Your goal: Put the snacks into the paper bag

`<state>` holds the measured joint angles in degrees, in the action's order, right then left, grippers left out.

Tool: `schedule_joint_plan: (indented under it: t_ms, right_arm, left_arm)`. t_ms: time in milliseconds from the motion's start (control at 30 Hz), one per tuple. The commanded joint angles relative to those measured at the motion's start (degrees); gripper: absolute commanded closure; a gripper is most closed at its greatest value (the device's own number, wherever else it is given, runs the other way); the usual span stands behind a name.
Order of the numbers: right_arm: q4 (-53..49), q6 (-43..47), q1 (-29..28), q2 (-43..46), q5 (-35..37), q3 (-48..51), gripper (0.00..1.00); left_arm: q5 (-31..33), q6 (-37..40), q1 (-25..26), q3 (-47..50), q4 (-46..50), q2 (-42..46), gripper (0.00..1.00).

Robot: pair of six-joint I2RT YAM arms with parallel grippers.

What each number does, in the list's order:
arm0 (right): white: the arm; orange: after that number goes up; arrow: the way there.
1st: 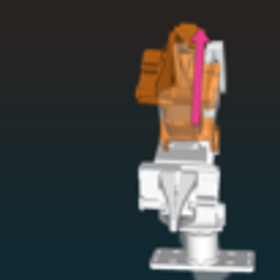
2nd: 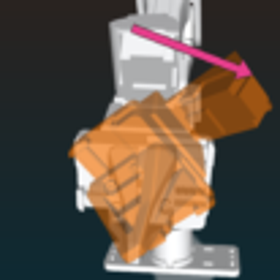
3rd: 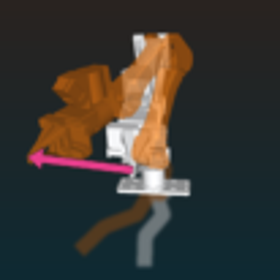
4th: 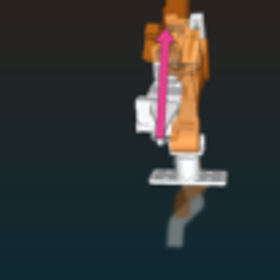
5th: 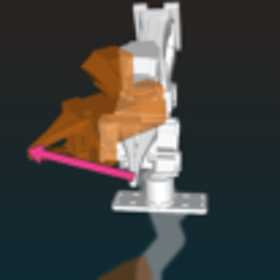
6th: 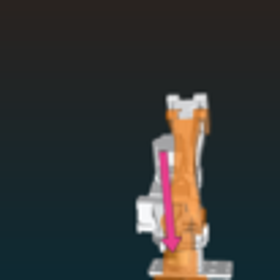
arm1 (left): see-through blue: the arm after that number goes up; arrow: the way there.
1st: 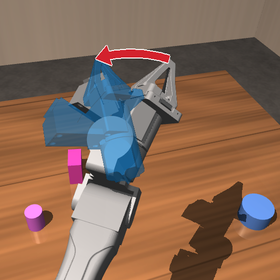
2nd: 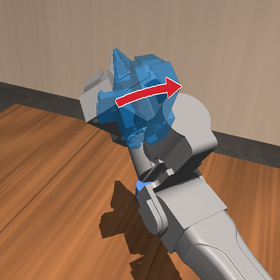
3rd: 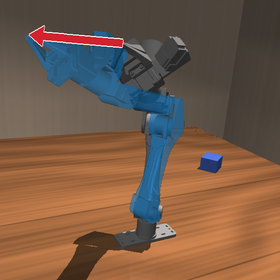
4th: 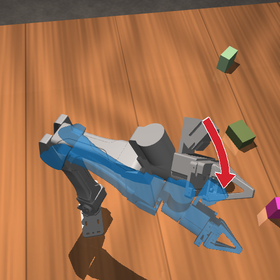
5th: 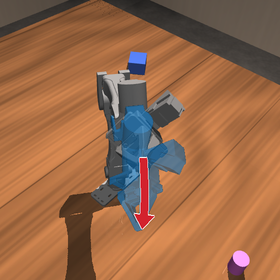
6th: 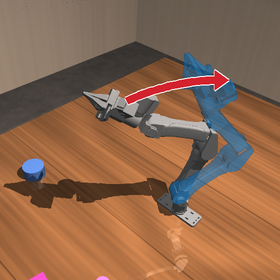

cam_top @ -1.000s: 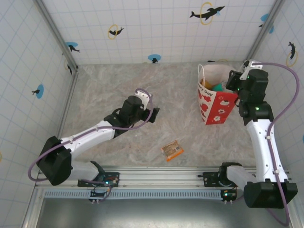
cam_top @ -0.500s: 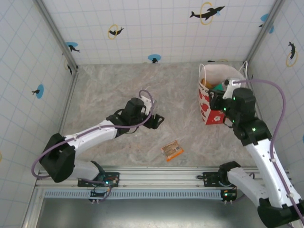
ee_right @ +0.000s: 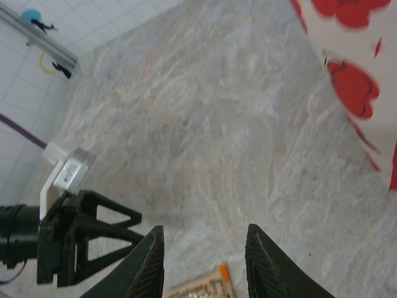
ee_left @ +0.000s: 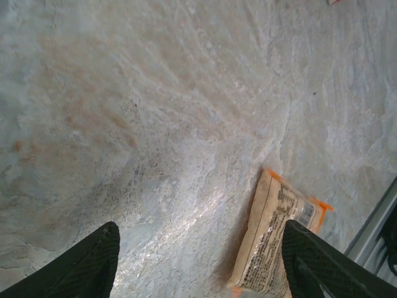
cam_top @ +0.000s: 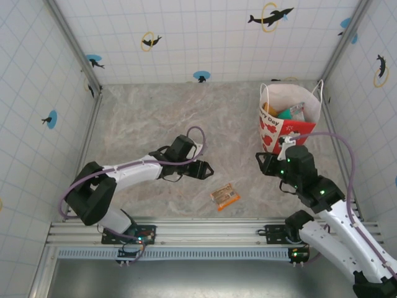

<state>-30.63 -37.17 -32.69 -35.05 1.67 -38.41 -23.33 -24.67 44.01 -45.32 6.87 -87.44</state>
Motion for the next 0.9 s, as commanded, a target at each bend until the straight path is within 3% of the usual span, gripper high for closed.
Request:
schedule_joint_plan:
  t_ms: [0, 200, 467, 867]
  right_arm:
    - [1.47, -3.4, -1.56, 1.08, 0.17, 3.24, 0.63]
    - [4.44, -4.97, -2.86, 2.52, -0.83, 7.13, 0.63]
    - [4.79, -5.04, -3.41, 2.53, -4.29, 9.61, 0.62]
    - [4.52, -5.11, -4.3, 3.22, -3.69, 10.16, 0.62]
  left_arm:
    - [-2.05, -1.05, 1.03, 0.76, 0.46, -1.94, 0.36]
    - [-4.11, -0.65, 1.42, -0.38, 0.33, -5.43, 0.4]
    - [-14.17, 4.25, 3.84, -0.71, 1.55, -7.89, 0.43]
    - [-14.98, 8.76, 5.01, -0.32, 3.81, -11.55, 0.53]
